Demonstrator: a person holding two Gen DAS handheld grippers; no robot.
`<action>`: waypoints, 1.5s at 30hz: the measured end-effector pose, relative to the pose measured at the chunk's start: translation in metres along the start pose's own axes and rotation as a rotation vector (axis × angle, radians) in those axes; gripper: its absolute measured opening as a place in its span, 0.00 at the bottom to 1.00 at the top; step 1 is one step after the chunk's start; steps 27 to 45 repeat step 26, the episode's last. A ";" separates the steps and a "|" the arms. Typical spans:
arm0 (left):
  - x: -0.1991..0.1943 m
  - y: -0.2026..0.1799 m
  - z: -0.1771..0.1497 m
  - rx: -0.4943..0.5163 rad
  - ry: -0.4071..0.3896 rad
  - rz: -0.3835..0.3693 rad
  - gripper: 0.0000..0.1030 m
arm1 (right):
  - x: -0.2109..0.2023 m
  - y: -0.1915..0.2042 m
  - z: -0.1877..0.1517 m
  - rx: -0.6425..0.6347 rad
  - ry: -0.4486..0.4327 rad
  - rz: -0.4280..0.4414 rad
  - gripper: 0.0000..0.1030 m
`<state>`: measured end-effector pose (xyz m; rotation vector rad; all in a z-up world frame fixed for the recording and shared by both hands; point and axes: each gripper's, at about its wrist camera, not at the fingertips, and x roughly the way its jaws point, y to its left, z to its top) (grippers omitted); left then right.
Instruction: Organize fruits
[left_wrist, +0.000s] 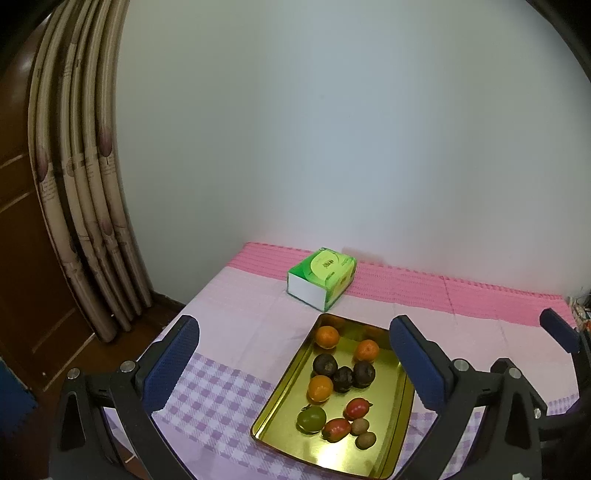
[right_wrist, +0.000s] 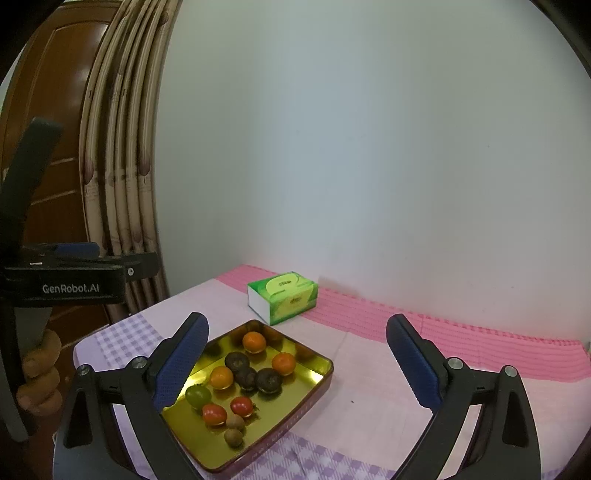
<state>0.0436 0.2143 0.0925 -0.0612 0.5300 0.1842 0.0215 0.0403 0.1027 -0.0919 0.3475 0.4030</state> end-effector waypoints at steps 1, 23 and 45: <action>0.001 0.000 -0.001 0.002 0.001 0.000 1.00 | 0.000 0.000 0.000 0.001 0.001 0.000 0.94; 0.036 0.001 -0.021 -0.009 0.132 0.047 1.00 | 0.043 -0.079 -0.056 0.076 0.204 -0.081 0.96; 0.038 -0.001 -0.023 -0.004 0.148 0.064 1.00 | 0.057 -0.106 -0.070 0.062 0.276 -0.132 0.96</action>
